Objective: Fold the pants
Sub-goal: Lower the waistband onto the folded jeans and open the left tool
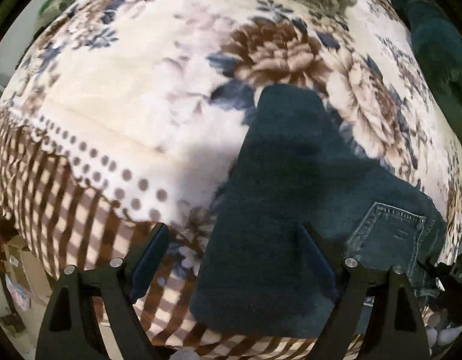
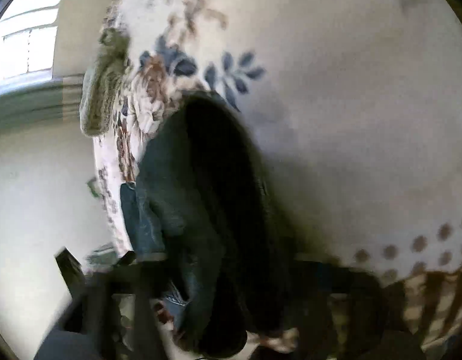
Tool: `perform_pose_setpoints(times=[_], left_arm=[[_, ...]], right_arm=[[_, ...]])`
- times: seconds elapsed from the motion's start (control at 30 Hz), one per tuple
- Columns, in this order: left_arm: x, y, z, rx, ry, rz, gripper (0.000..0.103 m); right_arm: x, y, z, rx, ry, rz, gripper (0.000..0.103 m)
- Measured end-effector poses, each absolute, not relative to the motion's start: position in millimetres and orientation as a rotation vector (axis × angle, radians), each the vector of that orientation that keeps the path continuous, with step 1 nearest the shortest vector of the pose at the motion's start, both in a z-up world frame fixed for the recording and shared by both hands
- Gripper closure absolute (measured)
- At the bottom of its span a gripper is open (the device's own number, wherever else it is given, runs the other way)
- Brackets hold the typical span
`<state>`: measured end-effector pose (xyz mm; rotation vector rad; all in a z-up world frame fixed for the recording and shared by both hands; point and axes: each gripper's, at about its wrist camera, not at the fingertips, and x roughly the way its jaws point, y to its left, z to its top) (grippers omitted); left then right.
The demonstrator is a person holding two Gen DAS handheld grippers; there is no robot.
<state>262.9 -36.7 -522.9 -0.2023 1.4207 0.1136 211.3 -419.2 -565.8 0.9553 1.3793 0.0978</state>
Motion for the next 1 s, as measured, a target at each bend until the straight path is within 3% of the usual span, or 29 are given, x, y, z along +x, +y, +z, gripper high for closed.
perform_pose_setpoints(times=[0.07,0.1,0.33,0.37,0.43,0.5,0.63,0.73,0.77,1.0], left_arm=[[262.7,-45.4,-523.5,-0.173,1.420,0.087,0.016],[261.8,-50.2,-522.6,-0.152,1.419,0.077,0.016],[262.9,-70.7,-515.0,-0.056,1.401,0.023,0.017],[262.1,-72.8,-513.8,-0.047,1.398,0.021,0.017],[262.5,-75.1,-510.9,-0.030,1.390,0.016,0.017],[259.9,-79.7,-505.5,-0.005,1.374,0.004,0.017],[251.8,-81.6,-492.4,0.015,1.350,-0.014,0.017],[249.2,-82.4,-486.5,0.014,1.340,-0.024,0.017],[249.1,-81.7,-484.9,0.012,1.338,-0.025,0.017],[256.4,-71.6,-481.0,0.013,1.324,-0.010,0.017]], right_arm=[[207.8,-413.8,-551.5,0.883,1.358,0.070,0.089],[206.3,-412.6,-544.4,0.850,1.351,0.053,0.091],[218.4,-381.6,-522.9,0.396,1.420,-0.051,0.086],[218.9,-378.1,-519.6,0.338,1.421,-0.065,0.078],[225.6,-368.0,-513.9,0.251,1.425,-0.079,0.071],[228.3,-361.1,-508.3,0.195,1.435,-0.100,0.052],[222.9,-352.9,-493.4,0.180,1.415,-0.100,0.033],[215.6,-343.2,-481.9,0.194,1.403,-0.095,0.010],[211.7,-341.2,-479.2,0.203,1.401,-0.089,0.006],[197.9,-332.0,-490.5,0.231,1.423,-0.144,0.006]])
